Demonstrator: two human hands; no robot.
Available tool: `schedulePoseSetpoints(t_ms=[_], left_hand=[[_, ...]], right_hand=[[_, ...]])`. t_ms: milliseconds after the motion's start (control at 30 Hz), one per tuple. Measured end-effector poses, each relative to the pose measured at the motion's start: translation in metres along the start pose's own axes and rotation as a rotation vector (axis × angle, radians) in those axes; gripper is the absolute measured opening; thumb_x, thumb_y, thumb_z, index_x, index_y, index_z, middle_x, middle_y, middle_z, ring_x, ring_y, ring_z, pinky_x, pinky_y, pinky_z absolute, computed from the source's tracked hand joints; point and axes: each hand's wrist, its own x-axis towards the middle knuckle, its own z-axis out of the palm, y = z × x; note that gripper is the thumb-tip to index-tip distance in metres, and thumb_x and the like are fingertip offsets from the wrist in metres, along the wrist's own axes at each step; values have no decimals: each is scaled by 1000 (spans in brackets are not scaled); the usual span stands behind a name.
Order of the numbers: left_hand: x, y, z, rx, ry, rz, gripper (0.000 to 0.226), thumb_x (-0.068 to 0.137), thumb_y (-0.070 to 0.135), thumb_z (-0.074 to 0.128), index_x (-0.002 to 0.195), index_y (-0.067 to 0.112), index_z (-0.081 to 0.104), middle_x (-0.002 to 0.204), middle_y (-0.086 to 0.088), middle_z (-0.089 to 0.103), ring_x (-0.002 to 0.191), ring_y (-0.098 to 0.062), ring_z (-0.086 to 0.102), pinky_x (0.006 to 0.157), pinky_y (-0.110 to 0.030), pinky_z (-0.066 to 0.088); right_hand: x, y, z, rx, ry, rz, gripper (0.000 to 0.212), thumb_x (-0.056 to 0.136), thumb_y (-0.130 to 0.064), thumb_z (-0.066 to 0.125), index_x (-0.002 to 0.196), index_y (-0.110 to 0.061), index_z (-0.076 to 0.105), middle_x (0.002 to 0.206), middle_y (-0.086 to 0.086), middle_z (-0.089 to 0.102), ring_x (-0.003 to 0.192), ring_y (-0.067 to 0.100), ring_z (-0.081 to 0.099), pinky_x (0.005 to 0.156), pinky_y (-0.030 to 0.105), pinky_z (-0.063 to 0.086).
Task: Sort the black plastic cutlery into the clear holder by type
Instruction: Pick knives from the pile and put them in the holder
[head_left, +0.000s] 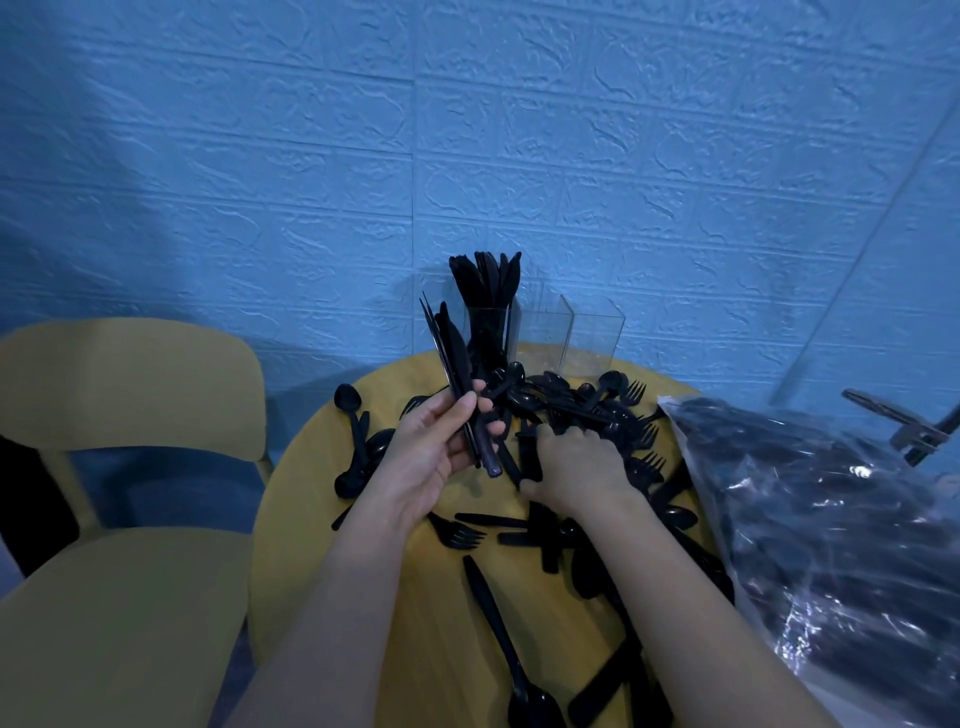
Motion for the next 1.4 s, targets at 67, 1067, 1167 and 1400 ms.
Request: schedulePoseSetpoints(t_ms=[67, 1067, 1167, 1400], left_hand=[[0, 0, -1, -2, -1, 3, 17, 95, 13, 51, 107, 13, 63, 80, 3, 70, 72, -14, 70, 60, -28, 57], [0, -1, -1, 28, 17, 21, 16, 94, 14, 52, 105, 15, 63, 79, 5, 71, 71, -12, 70, 63, -27, 58], [-1, 0, -2, 21, 20, 23, 16, 94, 13, 52, 106, 15, 63, 79, 5, 71, 71, -12, 70, 61, -27, 58], [2, -1, -4, 5, 49, 50, 17, 94, 15, 52, 108, 13, 63, 77, 6, 70, 71, -13, 69, 61, -27, 58]], right_hand=[[2, -3, 1, 16, -7, 30, 67, 91, -54, 50, 139, -12, 31, 134, 17, 42, 123, 31, 44, 96, 36, 38], [3, 6, -11, 311, -133, -23, 74, 84, -32, 66, 141, -9, 24, 127, 12, 47, 112, 28, 52, 83, 33, 48], [7, 12, -13, 484, -147, -71, 72, 85, -33, 66, 142, -11, 28, 120, 9, 51, 105, 23, 53, 76, 27, 44], [13, 26, -13, 980, -96, -192, 48, 87, -17, 62, 132, -15, 47, 89, 0, 61, 74, 10, 57, 63, 18, 45]])
